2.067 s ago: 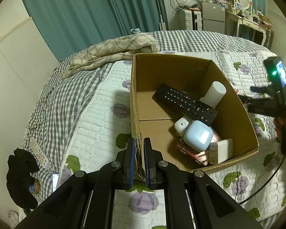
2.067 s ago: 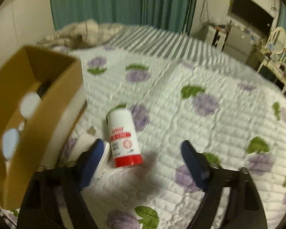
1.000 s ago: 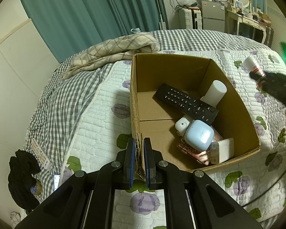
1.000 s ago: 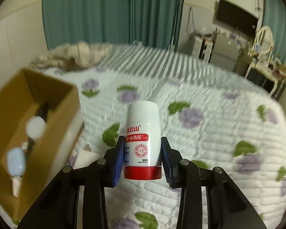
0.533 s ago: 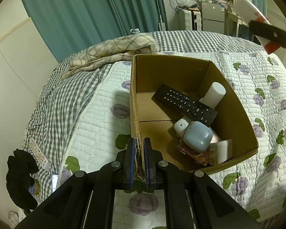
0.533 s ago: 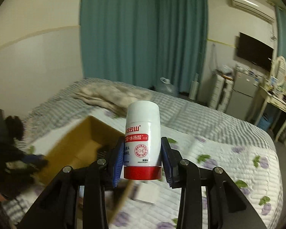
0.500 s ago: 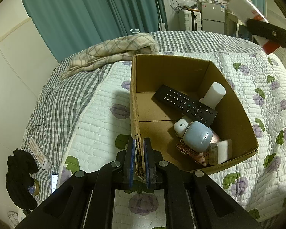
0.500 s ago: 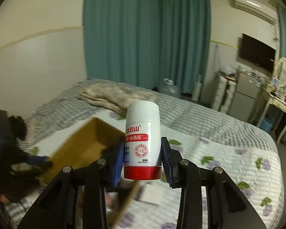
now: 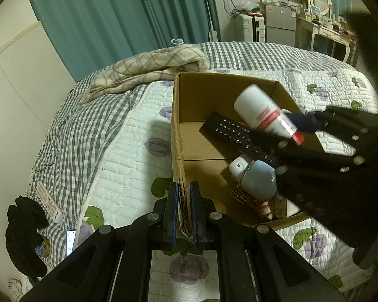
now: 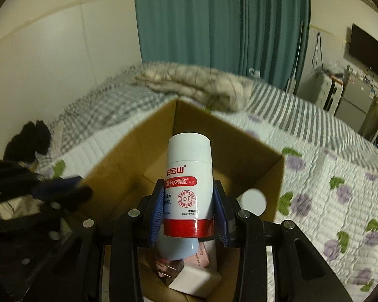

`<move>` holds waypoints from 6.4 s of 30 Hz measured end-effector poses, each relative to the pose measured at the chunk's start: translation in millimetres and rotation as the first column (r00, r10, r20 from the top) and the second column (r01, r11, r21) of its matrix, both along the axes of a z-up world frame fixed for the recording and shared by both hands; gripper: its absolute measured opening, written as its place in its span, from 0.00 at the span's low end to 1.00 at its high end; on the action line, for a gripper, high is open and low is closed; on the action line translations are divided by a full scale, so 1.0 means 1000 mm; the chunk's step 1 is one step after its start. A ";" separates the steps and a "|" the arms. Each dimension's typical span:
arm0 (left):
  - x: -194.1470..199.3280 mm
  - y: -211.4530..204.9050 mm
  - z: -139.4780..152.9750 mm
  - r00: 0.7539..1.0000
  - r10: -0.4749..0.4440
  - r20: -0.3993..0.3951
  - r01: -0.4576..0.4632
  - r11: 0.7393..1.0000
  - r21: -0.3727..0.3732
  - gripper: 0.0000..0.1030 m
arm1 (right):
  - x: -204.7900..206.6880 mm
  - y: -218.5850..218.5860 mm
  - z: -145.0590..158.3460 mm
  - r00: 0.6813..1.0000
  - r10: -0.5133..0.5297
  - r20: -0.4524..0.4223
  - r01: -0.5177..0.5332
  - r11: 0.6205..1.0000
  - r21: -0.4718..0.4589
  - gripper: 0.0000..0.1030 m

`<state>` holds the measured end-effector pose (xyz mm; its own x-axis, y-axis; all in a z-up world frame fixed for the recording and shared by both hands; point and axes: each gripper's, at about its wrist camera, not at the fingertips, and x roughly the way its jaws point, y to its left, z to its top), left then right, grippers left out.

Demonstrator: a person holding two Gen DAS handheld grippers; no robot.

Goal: Organize rigid objects

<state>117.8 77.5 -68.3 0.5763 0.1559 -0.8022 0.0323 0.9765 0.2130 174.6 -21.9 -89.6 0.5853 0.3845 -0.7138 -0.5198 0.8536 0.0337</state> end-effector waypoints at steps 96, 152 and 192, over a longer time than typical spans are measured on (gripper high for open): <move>0.002 -0.004 -0.003 1.000 0.017 -0.022 -0.017 1.000 0.024 0.08 | 0.047 -0.133 -0.070 0.998 0.046 0.050 -0.039 0.988 -0.147 0.68; 0.004 -0.003 -0.001 1.000 0.021 -0.013 -0.021 1.000 0.004 0.08 | -0.026 -0.018 0.008 0.982 0.139 0.125 -0.134 0.990 -0.047 0.91; -0.099 -0.042 0.110 0.871 -0.052 0.489 0.098 0.993 -0.069 0.76 | -0.153 -0.142 0.101 0.894 -0.348 0.282 0.311 0.935 0.169 1.00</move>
<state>18.3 36.0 42.0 0.9037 0.0385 -0.4264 0.0208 0.9908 0.1335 21.5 -163.9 11.7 0.8732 0.2009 -0.4440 -0.2100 0.9773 0.0291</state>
